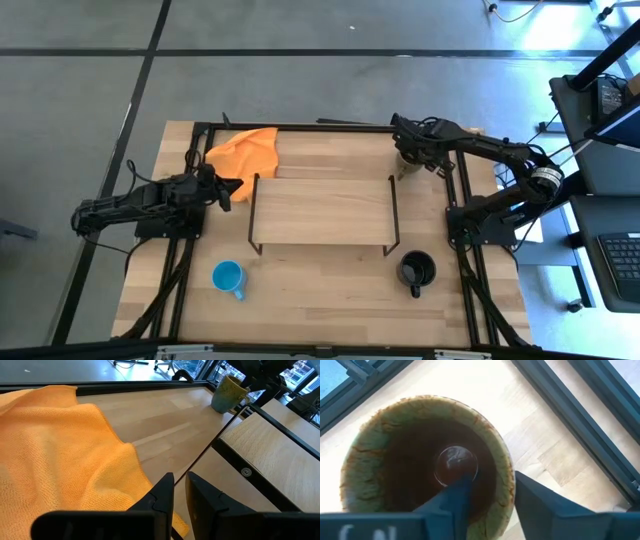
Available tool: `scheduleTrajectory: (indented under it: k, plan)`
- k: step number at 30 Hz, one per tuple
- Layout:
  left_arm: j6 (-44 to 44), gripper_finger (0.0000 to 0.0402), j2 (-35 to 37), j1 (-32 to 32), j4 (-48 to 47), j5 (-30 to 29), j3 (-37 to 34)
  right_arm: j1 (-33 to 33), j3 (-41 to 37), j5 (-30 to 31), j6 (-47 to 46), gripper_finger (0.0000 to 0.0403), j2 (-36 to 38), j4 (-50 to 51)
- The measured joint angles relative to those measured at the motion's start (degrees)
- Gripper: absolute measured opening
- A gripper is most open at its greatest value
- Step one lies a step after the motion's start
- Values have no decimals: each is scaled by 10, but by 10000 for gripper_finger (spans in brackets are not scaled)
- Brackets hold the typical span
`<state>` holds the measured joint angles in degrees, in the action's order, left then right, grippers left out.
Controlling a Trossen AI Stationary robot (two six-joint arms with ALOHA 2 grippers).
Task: Stack small to large cups/mugs on shelf
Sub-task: Put the brown mug on the shelf
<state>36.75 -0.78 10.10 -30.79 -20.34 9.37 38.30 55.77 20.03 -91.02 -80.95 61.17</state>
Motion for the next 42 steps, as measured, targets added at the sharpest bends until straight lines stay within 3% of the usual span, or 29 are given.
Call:
scheduleTrajectory:
  k: [8,26,42]
  plan:
    - [0,42,0,0,-1,0,0,0,0,0,1,96,0,-1]
    - [1,42,0,0,-1,0,0,0,0,2,72,94,0,-2]
    - [-11,42,0,0,-1,-1,0,1,0,9,75,94,0,-2]
